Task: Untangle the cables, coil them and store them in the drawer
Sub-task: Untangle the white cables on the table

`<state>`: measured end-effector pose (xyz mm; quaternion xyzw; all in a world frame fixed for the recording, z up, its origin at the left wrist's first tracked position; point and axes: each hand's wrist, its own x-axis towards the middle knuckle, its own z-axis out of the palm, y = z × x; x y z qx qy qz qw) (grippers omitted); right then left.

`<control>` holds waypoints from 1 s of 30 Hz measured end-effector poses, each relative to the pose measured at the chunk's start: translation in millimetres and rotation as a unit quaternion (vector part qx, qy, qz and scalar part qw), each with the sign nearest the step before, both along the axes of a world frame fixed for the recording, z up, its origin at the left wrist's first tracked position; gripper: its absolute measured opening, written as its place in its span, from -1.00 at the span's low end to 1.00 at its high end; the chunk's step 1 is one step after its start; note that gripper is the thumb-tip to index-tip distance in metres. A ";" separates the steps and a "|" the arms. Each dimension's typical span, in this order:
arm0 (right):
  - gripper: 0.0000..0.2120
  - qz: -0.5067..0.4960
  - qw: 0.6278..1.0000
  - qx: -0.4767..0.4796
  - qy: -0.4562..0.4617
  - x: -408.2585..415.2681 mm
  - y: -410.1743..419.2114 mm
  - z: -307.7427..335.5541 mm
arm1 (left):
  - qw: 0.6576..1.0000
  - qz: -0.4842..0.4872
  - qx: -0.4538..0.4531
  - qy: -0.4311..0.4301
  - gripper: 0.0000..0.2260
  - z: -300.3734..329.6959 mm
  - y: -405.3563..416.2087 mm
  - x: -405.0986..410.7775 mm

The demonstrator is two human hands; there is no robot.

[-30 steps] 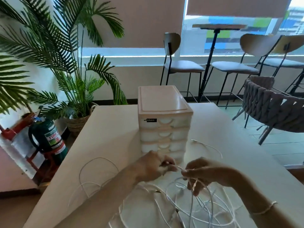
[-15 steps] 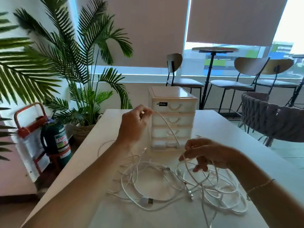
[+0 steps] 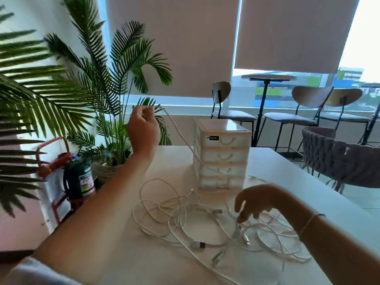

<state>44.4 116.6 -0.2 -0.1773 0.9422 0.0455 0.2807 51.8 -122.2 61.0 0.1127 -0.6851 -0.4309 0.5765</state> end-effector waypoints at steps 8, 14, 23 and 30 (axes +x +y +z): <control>-0.19 -0.182 0.932 -0.180 0.258 -46.0 57.0 -19.6 | 0.991 0.064 0.080 0.087 -0.77 10.1 -28.0 9.2; -0.32 -0.193 0.843 -0.214 0.455 -56.0 70.3 -4.3 | 0.990 0.071 0.099 0.072 -0.76 -2.6 -33.3 11.0; -0.52 -0.228 0.755 -0.590 0.172 -24.7 30.9 70.1 | 0.983 -0.130 -0.028 -0.128 -0.81 -40.9 18.8 16.8; -0.47 -0.174 0.697 -0.695 -0.026 3.3 -8.0 81.0 | 0.805 -0.414 -0.151 -0.397 -0.37 -84.5 94.5 11.8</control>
